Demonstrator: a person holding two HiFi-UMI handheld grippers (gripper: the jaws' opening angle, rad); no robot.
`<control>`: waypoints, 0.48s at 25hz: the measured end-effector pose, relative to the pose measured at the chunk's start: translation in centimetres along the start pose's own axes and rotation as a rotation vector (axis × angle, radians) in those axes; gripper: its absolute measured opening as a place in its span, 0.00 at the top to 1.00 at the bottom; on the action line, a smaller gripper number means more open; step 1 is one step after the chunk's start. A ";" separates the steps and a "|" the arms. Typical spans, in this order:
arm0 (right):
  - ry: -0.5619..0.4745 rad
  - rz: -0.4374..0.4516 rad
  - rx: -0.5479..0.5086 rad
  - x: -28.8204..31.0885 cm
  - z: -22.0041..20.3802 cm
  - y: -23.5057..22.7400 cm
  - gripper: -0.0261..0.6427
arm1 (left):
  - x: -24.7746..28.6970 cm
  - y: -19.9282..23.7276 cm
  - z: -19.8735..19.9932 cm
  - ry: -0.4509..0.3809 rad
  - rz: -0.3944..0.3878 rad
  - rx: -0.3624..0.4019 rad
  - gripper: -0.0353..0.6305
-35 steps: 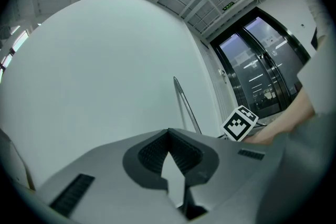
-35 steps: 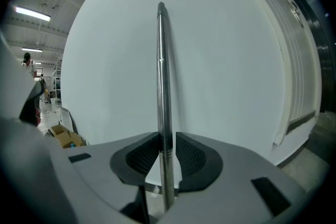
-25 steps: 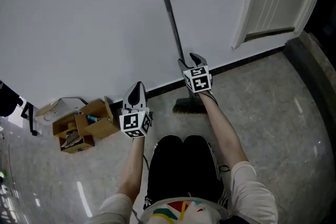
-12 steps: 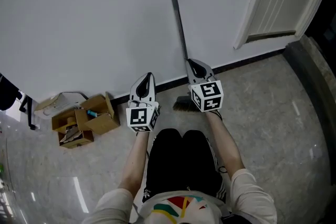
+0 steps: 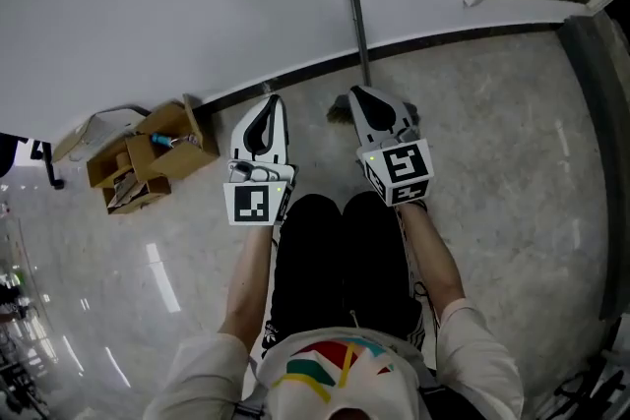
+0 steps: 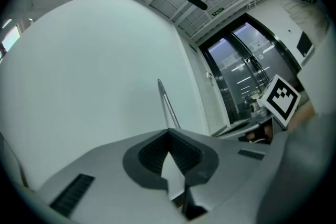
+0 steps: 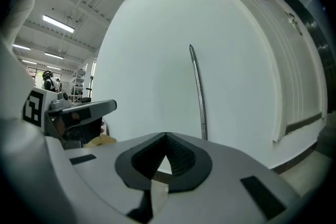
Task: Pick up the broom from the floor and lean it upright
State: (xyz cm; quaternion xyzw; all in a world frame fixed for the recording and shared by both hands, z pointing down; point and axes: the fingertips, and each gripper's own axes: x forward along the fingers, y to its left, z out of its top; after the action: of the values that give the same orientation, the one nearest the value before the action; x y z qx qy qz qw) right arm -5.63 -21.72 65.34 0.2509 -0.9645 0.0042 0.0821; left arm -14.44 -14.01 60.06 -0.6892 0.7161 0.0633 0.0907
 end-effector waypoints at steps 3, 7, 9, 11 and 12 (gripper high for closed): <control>0.086 0.027 -0.012 -1.5 3.0 0.1 0.94 | -1.0 2.4 3.5 0.053 0.074 -0.038 0.88; 0.161 0.043 0.073 -4.5 7.8 1.2 0.94 | -2.7 5.0 9.2 0.160 0.176 -0.089 0.88; 0.194 0.038 0.143 -5.6 9.9 1.9 0.94 | -2.8 5.8 11.8 0.184 0.226 -0.121 0.88; 0.222 0.031 0.202 -6.8 12.7 3.0 0.94 | -2.6 6.3 15.0 0.194 0.256 -0.152 0.88; 0.234 0.029 0.225 -7.6 14.4 3.7 0.94 | -2.4 6.2 17.0 0.203 0.255 -0.162 0.88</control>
State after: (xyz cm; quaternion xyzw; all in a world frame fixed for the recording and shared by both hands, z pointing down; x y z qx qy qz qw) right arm -3.13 -15.51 50.04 0.2425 -0.9453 0.1428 0.1651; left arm -19.82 -7.72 43.78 -0.6005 0.7958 0.0620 -0.0468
